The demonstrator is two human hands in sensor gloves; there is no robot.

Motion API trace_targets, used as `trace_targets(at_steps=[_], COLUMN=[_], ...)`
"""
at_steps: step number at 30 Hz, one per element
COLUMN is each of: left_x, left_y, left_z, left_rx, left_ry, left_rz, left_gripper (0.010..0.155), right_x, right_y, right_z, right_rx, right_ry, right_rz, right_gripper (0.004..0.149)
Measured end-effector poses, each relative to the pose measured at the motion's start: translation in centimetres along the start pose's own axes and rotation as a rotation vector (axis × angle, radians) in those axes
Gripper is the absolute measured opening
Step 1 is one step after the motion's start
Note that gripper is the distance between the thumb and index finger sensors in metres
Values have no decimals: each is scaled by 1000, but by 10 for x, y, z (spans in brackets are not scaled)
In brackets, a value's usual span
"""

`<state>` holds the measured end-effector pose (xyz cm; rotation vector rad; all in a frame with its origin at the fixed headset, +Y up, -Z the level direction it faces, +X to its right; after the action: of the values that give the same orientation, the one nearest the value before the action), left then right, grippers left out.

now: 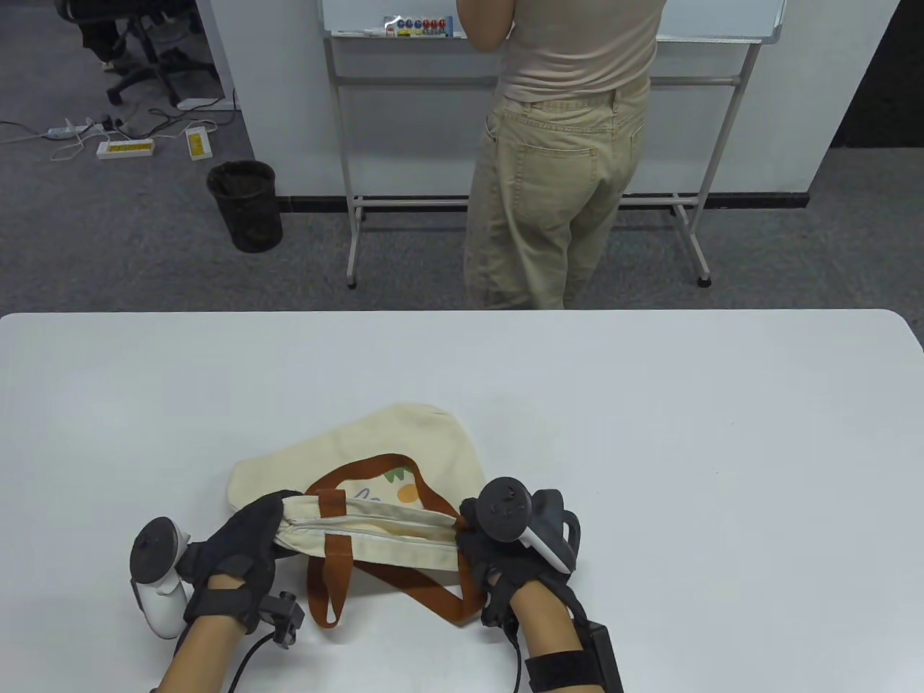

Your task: Unzip the canvas bag

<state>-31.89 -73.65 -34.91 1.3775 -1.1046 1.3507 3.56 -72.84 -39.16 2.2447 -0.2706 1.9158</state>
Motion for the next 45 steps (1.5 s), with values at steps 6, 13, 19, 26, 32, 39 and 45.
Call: trace_targets(at_steps=[6, 13, 19, 26, 32, 39, 45], left_x=[2, 5, 4, -4, -7, -10, -10], left_y=[7, 4, -3, 5, 11, -2, -7], left_z=[-15, -22, -21, -4, 7, 25, 28], left_rx=[-175, -418, -707, -1009, -995, -1039, -1086], left_ry=[-66, -126, -158, -72, -55, -21, -10], left_rz=[-34, -93, -107, -72, -5, 185, 200], left_gripper=[47, 47, 47, 48, 51, 58, 59], right_x=[10, 26, 29, 17, 9, 14, 15], right_y=[-24, -40, -34, -6, 16, 35, 42], right_z=[5, 11, 6, 0, 5, 9, 15], right_rx=[-150, -407, -401, -171, -145, -129, -205], right_ry=[115, 170, 101, -31, -34, -31, -24], right_rz=[241, 465, 567, 384, 132, -141, -242], right_gripper=[46, 47, 48, 50, 49, 70, 74])
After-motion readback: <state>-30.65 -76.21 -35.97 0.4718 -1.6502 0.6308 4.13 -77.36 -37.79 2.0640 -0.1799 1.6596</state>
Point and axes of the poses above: the tracker on the back of each hand, its own z axis roughly to the little-finger side, its own x axis roughly from the fingertips to the wrist, y = z × x, the point moved 3 cm from there along -x, roughly from the wrist to the fingertips, and after that the axes turned 13 degrees about x, right-handed, at the moved point
